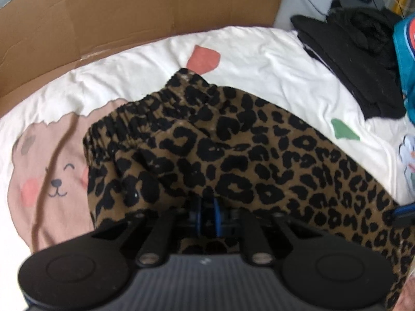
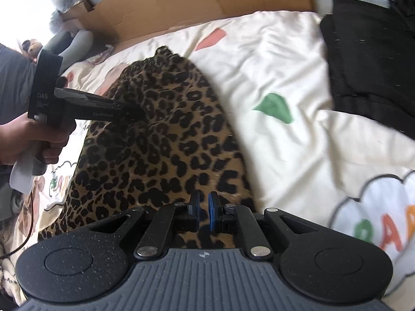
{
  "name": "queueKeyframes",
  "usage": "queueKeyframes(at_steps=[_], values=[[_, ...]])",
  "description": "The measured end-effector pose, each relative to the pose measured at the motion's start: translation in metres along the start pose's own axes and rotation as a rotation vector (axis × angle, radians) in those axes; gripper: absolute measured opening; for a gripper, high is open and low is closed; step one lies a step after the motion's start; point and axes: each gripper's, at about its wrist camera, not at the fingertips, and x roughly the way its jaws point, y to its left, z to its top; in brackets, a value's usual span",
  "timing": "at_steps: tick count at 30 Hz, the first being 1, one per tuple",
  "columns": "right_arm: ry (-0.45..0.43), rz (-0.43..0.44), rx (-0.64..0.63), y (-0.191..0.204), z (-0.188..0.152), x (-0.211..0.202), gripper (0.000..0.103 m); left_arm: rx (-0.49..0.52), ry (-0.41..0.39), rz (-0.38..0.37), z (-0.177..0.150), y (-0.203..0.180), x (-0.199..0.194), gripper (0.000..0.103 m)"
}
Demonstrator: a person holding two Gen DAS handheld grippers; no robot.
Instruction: Fold clothes
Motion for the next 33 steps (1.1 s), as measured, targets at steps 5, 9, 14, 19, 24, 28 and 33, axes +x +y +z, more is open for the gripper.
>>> queueKeyframes(at_steps=[5,9,14,19,24,28,33], values=[[0.007,-0.026,0.001,-0.002,0.0,0.015,0.007,0.015,-0.015,-0.018,-0.003,0.001,-0.025,0.012],[0.036,-0.06,-0.008,-0.006,-0.006,0.023,0.009,0.01,-0.007,-0.003,-0.012,0.009,-0.033,0.012],[0.053,-0.079,-0.041,-0.008,-0.013,0.023,0.007,-0.048,0.002,0.027,-0.026,0.031,-0.027,0.012],[0.071,-0.077,-0.046,-0.018,-0.015,0.016,0.004,-0.054,0.012,0.046,-0.038,0.035,-0.017,0.01],[0.073,-0.078,-0.047,-0.023,-0.017,0.008,0.004,-0.023,0.019,0.033,-0.038,0.026,-0.029,0.01],[0.075,-0.081,-0.048,-0.023,-0.018,0.007,0.004,0.01,0.019,0.001,-0.045,0.016,-0.047,0.012],[0.08,-0.083,-0.049,-0.022,-0.022,0.005,0.004,-0.015,0.04,-0.029,-0.068,0.014,-0.058,0.015]])
